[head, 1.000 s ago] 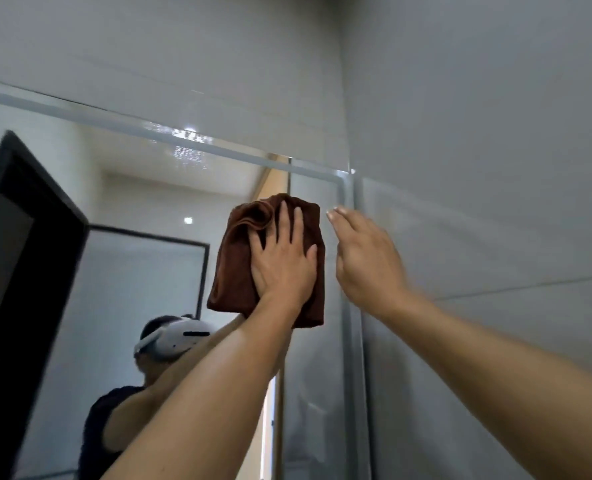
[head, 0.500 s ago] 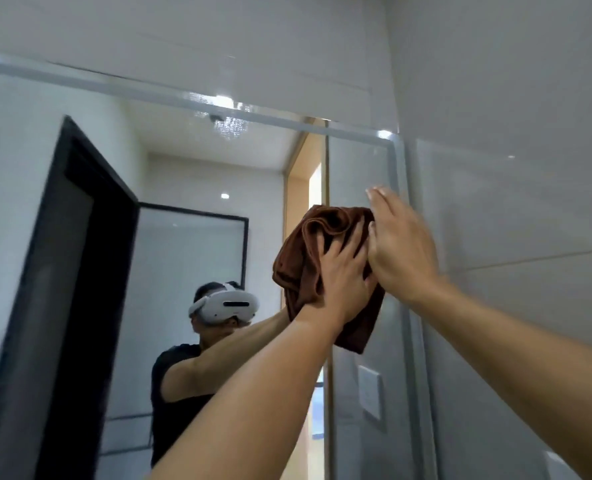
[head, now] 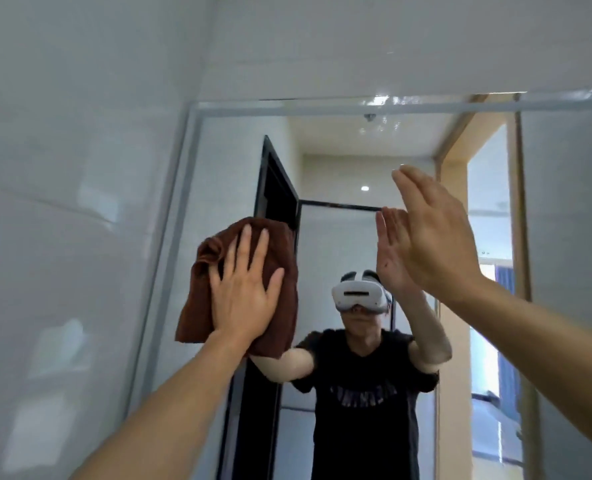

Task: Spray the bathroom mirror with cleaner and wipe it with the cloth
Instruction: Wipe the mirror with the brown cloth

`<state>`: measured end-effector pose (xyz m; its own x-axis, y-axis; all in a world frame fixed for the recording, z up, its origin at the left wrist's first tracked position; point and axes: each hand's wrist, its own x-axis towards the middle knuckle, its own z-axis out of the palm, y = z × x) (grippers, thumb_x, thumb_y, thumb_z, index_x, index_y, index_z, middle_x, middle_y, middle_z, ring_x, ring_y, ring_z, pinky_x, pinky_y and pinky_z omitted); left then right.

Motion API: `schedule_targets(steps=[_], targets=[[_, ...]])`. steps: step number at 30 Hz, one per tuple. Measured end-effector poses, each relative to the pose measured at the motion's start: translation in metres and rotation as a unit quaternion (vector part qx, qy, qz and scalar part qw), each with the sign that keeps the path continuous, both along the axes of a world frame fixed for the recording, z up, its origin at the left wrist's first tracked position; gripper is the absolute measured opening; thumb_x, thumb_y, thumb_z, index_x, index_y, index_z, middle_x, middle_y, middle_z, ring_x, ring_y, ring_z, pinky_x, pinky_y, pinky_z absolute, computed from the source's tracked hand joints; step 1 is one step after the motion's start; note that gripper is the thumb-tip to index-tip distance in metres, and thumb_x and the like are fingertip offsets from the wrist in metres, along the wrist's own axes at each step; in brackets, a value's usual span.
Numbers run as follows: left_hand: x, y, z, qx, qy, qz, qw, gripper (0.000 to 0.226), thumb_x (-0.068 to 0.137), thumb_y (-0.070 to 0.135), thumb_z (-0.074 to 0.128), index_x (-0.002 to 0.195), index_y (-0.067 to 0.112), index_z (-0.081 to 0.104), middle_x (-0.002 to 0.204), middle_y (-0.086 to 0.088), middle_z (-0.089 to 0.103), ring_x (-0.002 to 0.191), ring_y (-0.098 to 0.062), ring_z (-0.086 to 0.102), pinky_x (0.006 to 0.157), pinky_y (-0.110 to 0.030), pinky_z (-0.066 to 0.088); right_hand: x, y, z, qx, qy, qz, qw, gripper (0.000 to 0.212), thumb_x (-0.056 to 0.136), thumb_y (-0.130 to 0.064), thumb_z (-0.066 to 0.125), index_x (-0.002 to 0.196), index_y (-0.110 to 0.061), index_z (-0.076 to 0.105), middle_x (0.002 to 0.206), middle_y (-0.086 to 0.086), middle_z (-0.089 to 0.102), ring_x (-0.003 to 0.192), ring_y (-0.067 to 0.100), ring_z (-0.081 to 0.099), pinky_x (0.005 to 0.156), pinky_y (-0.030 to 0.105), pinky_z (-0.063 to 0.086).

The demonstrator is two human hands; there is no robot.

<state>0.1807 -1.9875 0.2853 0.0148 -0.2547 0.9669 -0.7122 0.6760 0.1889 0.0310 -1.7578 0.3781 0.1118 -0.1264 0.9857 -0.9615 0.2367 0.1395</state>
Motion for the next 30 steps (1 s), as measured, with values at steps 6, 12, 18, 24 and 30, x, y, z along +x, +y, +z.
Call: schedule_targets(steps=[6, 12, 18, 24, 30], targets=[[0.065, -0.055, -0.034, 0.063, 0.048, 0.028, 0.996, 0.066, 0.101, 0.054, 0.021, 0.158, 0.021, 0.025, 0.165, -0.009, 0.023, 0.148, -0.03, 0.03, 0.117, -0.054, 0.027, 0.035, -0.042, -0.013, 0.004, 0.046, 0.017, 0.999, 0.046, 0.102, -0.014, 0.05, 0.148, -0.009, 0.048, 0.152, 0.009, 0.048, 0.137, 0.027, 0.047, 0.112, 0.042, 0.037], [0.017, -0.011, -0.034, 0.103, 0.119, 0.006, 0.987, 0.065, 0.102, 0.05, 0.026, 0.16, 0.02, 0.02, 0.166, -0.009, 0.02, 0.152, -0.029, 0.021, 0.118, -0.058, 0.023, 0.033, -0.038, -0.038, 0.034, 0.066, 0.009, 0.997, 0.045, 0.1, -0.012, 0.053, 0.145, -0.01, 0.052, 0.148, 0.006, 0.053, 0.134, 0.023, 0.05, 0.11, 0.038, 0.038], [-0.103, 0.112, -0.026, 0.059, 0.052, -0.12, 0.99, 0.067, 0.1, 0.05, 0.029, 0.16, 0.023, 0.018, 0.168, -0.002, 0.013, 0.152, -0.023, 0.022, 0.117, -0.054, 0.022, -0.01, 0.018, -0.081, 0.116, 0.004, 0.014, 0.993, 0.042, 0.101, -0.019, 0.049, 0.143, -0.011, 0.053, 0.142, 0.004, 0.056, 0.127, 0.02, 0.054, 0.106, 0.038, 0.047], [-0.198, 0.246, -0.004, 0.101, -0.001, -0.432, 0.896, 0.061, 0.099, 0.024, 0.027, 0.159, 0.032, 0.017, 0.167, 0.011, 0.013, 0.152, -0.007, 0.015, 0.125, -0.042, 0.002, -0.085, 0.099, -0.124, 0.032, -0.218, 0.121, 0.968, 0.039, 0.108, -0.024, 0.035, 0.143, -0.017, 0.053, 0.135, -0.005, 0.059, 0.117, -0.003, 0.052, 0.1, 0.004, 0.037], [-0.242, 0.324, 0.019, 0.279, -0.03, -0.645, 0.711, 0.063, 0.087, 0.032, 0.036, 0.149, 0.036, 0.043, 0.157, 0.007, 0.04, 0.147, -0.017, 0.029, 0.124, -0.041, 0.02, -0.159, 0.142, -0.147, -0.053, -0.323, 0.073, 0.942, 0.053, 0.106, -0.026, 0.045, 0.157, -0.027, 0.03, 0.154, -0.005, 0.04, 0.137, 0.009, 0.042, 0.111, 0.026, 0.038]])
